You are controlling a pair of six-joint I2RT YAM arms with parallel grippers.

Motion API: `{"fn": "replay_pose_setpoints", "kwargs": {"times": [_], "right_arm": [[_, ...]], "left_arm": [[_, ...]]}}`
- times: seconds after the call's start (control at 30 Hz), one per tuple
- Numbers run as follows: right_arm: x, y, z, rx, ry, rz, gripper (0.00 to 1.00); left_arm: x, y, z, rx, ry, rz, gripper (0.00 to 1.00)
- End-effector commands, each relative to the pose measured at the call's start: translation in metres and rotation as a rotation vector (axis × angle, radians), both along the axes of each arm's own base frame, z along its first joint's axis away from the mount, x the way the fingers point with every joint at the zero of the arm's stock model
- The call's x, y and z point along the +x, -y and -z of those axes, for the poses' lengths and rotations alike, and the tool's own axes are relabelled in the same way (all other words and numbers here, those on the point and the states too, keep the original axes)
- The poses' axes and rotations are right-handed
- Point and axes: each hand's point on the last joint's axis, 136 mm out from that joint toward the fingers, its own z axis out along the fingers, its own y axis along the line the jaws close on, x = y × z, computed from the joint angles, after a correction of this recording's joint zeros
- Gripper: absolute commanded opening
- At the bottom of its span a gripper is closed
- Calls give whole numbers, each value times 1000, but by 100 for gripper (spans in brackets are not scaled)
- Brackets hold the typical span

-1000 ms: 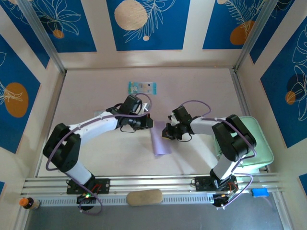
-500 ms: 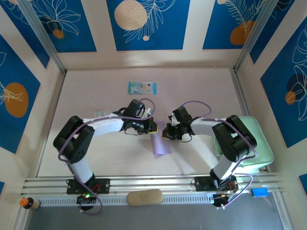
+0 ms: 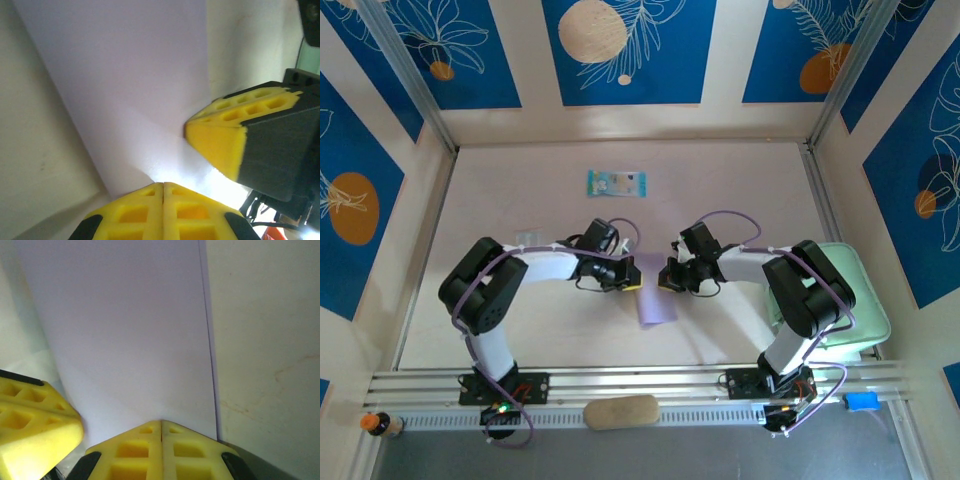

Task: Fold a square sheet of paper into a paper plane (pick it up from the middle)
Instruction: First fold the square sheet of paper in half at the center of the table.

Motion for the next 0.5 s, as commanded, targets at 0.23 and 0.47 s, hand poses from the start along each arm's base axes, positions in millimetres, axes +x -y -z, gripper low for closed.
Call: {"fn": "replay_pose_setpoints", "kwargs": {"times": [0.23,0.47], "right_arm": [[-27,20,28,-95,-118,20,0],[-28,21,28,-97,-118,20,0]], "left_arm": [[-17,-34,43,146,-18,25,0],[1,-17,1,61,41,10,0]]}}
